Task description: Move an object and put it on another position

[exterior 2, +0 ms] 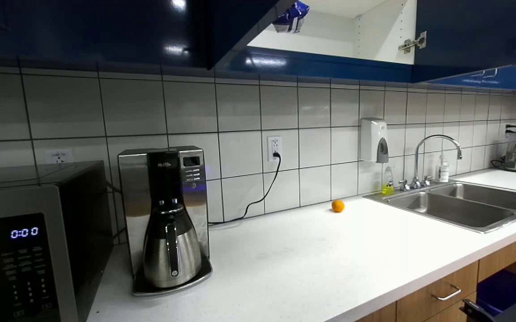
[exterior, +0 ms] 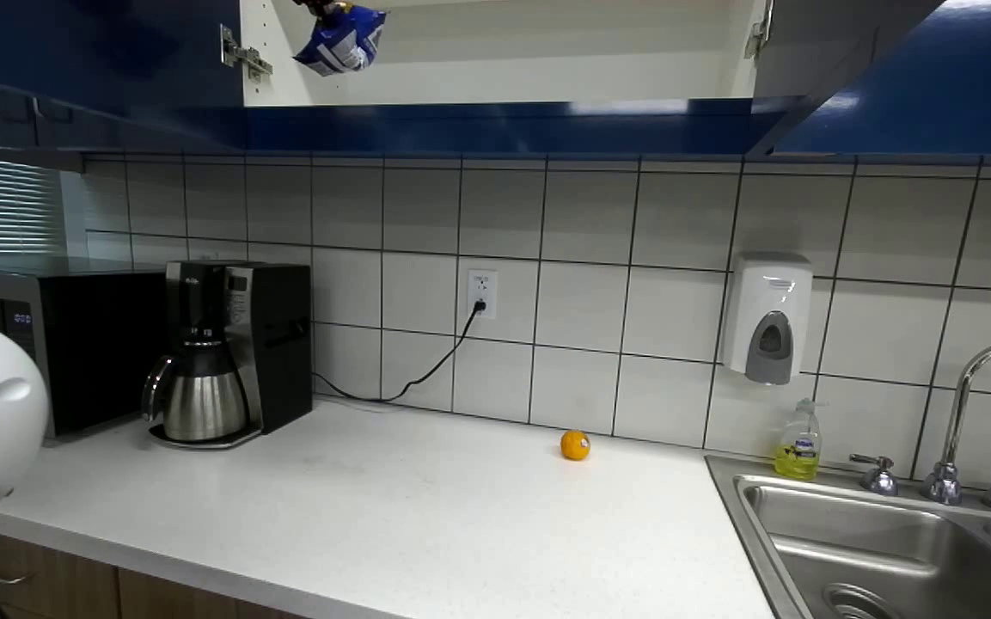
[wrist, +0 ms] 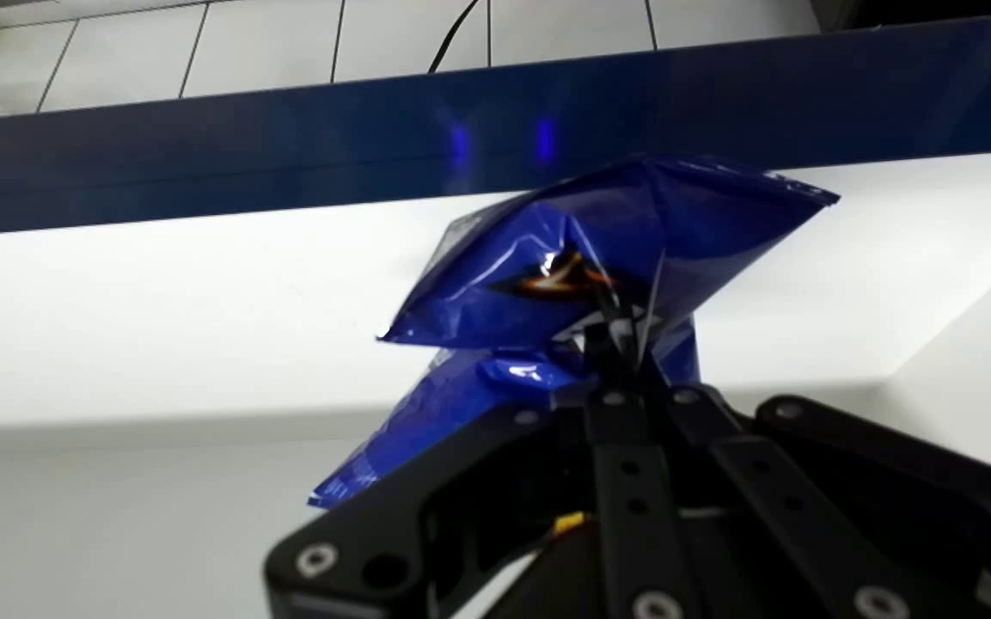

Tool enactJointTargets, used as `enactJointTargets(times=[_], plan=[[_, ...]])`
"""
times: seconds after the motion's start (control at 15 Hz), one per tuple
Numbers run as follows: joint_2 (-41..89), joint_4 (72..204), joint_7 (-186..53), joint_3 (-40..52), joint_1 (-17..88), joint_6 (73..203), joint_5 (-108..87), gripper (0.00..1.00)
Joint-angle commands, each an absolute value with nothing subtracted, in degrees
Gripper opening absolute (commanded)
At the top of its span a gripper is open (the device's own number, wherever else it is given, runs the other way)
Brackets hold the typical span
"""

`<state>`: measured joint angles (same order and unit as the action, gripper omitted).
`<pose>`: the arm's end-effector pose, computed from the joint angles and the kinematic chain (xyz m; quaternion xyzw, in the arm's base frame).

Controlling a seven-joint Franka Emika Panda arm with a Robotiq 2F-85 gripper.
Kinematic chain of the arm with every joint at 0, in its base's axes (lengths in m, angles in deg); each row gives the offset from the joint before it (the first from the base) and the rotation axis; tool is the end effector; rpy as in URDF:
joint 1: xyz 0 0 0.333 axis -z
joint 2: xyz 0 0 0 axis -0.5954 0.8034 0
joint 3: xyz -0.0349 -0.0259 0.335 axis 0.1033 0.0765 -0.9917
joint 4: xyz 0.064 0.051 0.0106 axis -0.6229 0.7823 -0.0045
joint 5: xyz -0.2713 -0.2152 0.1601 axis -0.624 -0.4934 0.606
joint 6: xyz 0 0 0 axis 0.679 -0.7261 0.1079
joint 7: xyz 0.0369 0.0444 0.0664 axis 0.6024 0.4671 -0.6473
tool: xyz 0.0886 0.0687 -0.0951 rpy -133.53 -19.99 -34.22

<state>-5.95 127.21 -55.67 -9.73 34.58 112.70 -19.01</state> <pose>0.4698 0.1139 0.8409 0.9298 -0.0130 0.3665 0.0309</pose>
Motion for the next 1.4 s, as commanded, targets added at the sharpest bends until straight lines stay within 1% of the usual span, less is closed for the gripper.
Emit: enactJointTargets(times=[0.0, 0.67, 1.33], plan=[[0.11, 119.99, -53.80, -9.24, 34.72, 112.43, -21.18, 0.00], [10.22, 109.91, -53.30, -7.69, 34.60, 111.57, -22.71, 0.00], [15.61, 104.04, -53.56, -6.76, 34.26, 110.42, -22.42, 0.00]])
